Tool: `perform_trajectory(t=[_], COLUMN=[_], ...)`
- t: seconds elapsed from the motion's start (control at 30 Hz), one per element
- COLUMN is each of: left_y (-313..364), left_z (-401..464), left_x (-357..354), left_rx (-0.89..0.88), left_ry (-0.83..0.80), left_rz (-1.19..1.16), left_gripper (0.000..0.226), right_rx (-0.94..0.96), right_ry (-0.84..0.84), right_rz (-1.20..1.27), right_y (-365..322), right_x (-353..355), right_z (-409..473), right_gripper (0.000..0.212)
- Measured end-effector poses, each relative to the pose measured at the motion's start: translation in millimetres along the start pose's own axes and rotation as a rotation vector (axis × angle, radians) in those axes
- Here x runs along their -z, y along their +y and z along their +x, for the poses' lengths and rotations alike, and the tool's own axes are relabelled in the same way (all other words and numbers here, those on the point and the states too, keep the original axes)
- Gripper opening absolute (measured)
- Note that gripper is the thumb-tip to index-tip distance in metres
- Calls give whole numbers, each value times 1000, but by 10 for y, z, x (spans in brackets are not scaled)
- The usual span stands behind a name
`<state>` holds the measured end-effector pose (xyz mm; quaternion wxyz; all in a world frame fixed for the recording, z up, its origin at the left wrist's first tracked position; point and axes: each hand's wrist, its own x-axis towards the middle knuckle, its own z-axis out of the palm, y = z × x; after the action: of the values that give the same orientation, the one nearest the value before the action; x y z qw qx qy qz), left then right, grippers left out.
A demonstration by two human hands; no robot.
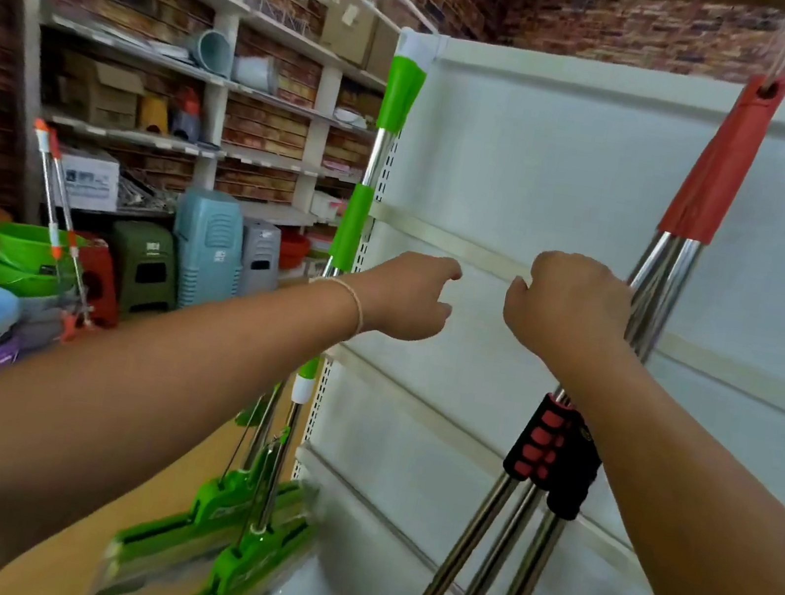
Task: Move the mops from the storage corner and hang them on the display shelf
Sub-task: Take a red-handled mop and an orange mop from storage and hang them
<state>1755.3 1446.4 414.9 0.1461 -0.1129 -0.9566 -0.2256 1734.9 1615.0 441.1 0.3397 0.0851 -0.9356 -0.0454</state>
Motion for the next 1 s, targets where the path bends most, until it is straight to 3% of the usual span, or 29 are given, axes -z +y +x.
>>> perform_trajectory(t=[0.17, 0.33, 0.47, 0.7, 1.0], left_y=[-687, -1502, -2238, -3447, -4620], left_z=[-295, -650, -960, -1454, -1835], left_x=[346, 839, 1261, 1988, 2518], left_rx=[78, 162, 244, 396, 533], left_ry=[16, 32, 28, 39, 94], left_rz=[163, 245, 295, 352, 391], left_gripper=[55, 29, 47, 53, 56], right_rx=[119, 248, 335, 402, 519], right_ry=[24, 28, 61, 11, -68], right_rz=[131, 220, 319, 488, 575], right_y=[-781, -1851, -2829, -4324, -5681], right_x=[-97, -139, -181, -201, -362], right_z=[48, 207, 356, 573, 919], right_gripper=[34, 18, 17, 21, 24])
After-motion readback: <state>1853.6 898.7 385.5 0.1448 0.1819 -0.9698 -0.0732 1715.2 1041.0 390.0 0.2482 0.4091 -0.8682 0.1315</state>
